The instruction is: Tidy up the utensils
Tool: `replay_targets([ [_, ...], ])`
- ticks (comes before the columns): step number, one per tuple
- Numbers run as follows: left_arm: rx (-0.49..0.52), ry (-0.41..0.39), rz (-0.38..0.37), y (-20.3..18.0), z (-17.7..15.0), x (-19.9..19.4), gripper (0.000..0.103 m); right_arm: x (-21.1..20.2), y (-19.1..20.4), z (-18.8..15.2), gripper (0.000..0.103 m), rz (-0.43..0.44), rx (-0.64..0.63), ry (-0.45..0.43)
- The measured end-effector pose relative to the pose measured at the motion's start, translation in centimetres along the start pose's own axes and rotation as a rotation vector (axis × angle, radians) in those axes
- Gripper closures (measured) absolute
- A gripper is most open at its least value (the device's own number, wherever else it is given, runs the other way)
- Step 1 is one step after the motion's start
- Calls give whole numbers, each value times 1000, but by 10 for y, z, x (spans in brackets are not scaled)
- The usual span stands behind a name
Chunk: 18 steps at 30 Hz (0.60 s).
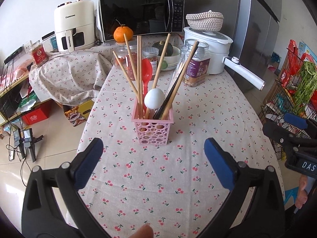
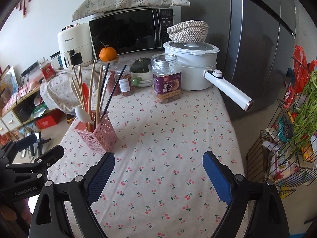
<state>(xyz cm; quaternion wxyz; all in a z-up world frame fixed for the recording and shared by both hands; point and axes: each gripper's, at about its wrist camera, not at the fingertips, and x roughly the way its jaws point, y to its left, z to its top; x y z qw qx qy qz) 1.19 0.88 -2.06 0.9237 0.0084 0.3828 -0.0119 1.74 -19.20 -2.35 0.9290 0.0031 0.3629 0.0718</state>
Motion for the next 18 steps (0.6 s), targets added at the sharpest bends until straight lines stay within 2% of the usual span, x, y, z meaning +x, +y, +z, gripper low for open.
replay_targets([
  [7,-7,-29,21,1,1,-3,1,-11,5,3,9,-56,-6,-56],
  [18,-7,-31,17,-3,0,-2,1,-3,-3,4,8,-62,27,-31],
])
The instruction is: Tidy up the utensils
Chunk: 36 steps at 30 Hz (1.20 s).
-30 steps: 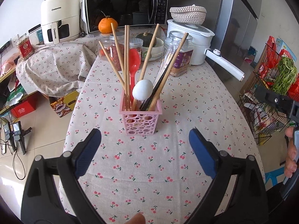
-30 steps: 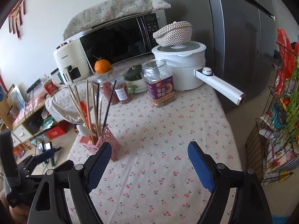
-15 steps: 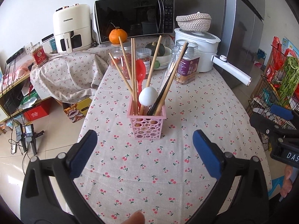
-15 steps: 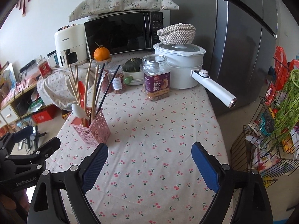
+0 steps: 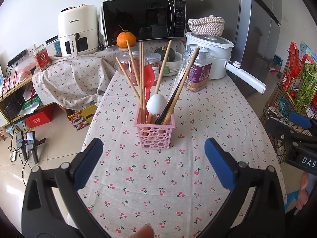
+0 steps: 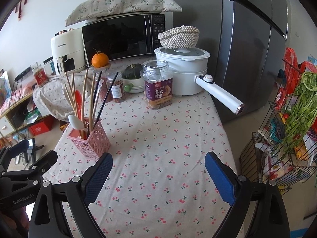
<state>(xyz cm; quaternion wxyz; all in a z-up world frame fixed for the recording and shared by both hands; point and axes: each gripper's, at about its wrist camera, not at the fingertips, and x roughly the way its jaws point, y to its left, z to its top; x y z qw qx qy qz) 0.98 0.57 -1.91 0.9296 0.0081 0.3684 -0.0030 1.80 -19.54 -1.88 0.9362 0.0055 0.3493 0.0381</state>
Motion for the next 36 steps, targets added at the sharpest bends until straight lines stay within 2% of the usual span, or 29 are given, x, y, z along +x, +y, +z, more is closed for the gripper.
replay_targets([
  [36,2,-17,0,-4,0,-3,1,1,2,1,8,-10,5,-6],
])
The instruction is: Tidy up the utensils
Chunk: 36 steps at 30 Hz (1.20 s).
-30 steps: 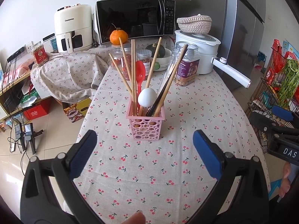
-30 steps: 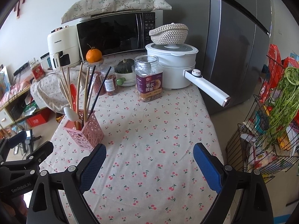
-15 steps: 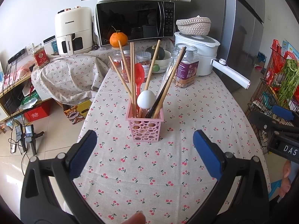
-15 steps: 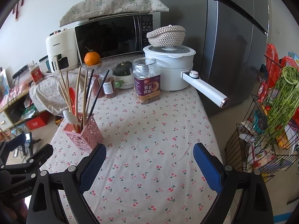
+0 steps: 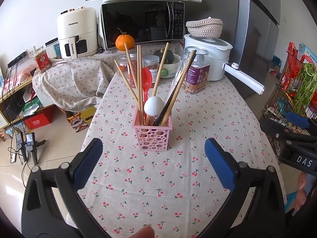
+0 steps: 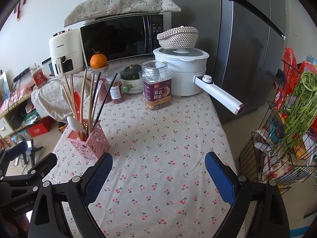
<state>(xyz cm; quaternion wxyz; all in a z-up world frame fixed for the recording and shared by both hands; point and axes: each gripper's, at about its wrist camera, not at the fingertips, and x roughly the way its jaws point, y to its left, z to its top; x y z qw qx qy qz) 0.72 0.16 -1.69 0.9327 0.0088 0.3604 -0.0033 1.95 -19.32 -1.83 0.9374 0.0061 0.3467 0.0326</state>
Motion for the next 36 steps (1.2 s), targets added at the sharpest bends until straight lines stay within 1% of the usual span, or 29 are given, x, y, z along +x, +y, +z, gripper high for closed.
replay_targets([
  [21,3,-4,-1,-1,1,-1,1,2,2,-1,7,2,-7,8],
  [36,-4,13,-10,-1,0,1,1,4,2,-3,7,3,-3,14],
])
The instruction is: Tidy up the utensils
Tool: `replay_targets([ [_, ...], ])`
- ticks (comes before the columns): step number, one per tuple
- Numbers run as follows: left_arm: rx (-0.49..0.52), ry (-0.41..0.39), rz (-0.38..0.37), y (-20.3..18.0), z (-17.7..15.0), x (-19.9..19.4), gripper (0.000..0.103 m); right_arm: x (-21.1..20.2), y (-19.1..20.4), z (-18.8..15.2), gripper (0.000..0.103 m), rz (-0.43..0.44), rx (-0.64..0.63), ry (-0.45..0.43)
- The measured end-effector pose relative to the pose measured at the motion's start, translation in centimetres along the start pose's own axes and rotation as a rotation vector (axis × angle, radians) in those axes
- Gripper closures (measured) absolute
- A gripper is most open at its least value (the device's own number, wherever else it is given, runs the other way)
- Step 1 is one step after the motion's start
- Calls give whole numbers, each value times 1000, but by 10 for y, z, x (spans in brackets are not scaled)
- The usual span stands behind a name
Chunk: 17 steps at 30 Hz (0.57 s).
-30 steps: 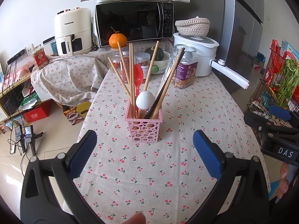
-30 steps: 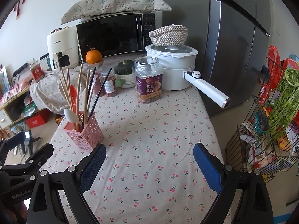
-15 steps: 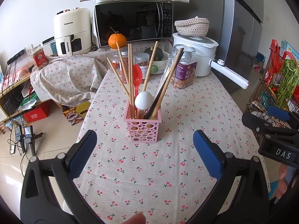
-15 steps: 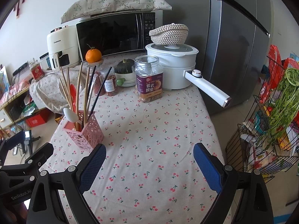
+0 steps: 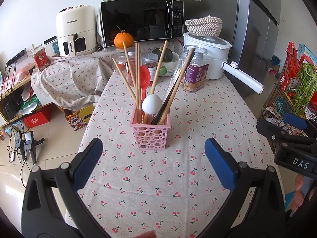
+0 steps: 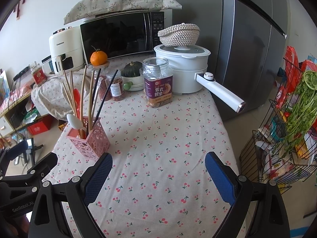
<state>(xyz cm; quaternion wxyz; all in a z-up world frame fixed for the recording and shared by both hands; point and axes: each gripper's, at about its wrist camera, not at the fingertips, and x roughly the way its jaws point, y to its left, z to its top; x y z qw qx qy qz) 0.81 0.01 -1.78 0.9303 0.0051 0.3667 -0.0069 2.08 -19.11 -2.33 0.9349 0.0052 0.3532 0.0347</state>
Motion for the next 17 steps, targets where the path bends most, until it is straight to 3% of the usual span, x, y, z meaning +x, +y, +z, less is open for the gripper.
replay_targets([
  [17,-11,9,-15,0,0,1,1,4,-1,-3,7,0,5,11],
])
